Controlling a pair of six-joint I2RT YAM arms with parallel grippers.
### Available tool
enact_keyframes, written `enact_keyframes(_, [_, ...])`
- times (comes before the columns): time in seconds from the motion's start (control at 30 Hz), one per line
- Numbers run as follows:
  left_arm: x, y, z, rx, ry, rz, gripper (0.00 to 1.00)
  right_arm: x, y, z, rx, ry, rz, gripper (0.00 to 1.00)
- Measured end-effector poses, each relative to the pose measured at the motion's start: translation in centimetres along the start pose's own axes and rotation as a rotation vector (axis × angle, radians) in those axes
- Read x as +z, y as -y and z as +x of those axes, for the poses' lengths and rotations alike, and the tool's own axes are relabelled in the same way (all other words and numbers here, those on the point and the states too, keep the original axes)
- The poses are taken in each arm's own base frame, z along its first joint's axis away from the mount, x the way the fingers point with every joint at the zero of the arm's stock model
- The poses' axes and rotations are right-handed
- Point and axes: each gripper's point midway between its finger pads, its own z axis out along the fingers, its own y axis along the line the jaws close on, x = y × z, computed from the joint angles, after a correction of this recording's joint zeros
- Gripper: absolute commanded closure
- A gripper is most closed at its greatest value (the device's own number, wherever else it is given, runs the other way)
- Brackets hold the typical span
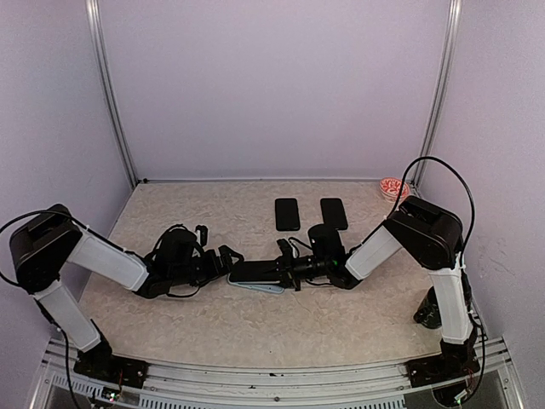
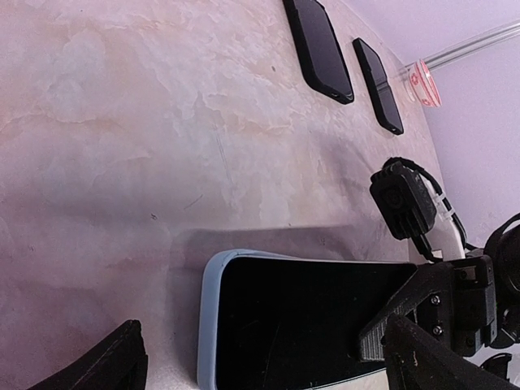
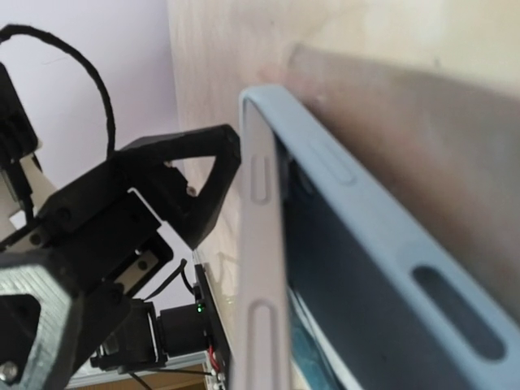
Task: Put the phone into the phone case
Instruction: Install the phone on the phone case.
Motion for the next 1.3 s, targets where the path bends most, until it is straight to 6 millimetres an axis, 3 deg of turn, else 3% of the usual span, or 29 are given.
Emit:
enact_keyframes(0.53, [-0.2,1.5,0.9,0.0,-0.051,0.088,0.01,-0.4,-0.4,0.7,-0.07,-0.02,-0.028,1.0])
enact_keyframes(0.8, [-0.1,2.6,1.2,0.004,-0.08,0.144,0.01,-0.8,-2.0,1.0,-0.152,-0.026,-0.067,1.0])
enact_keyframes(1.3, [0.2,5.1,1.9,0.018,-0.129,0.289,0.26,-1.1,-3.2,1.6,-0.267,-0.062,-0.119,1.0])
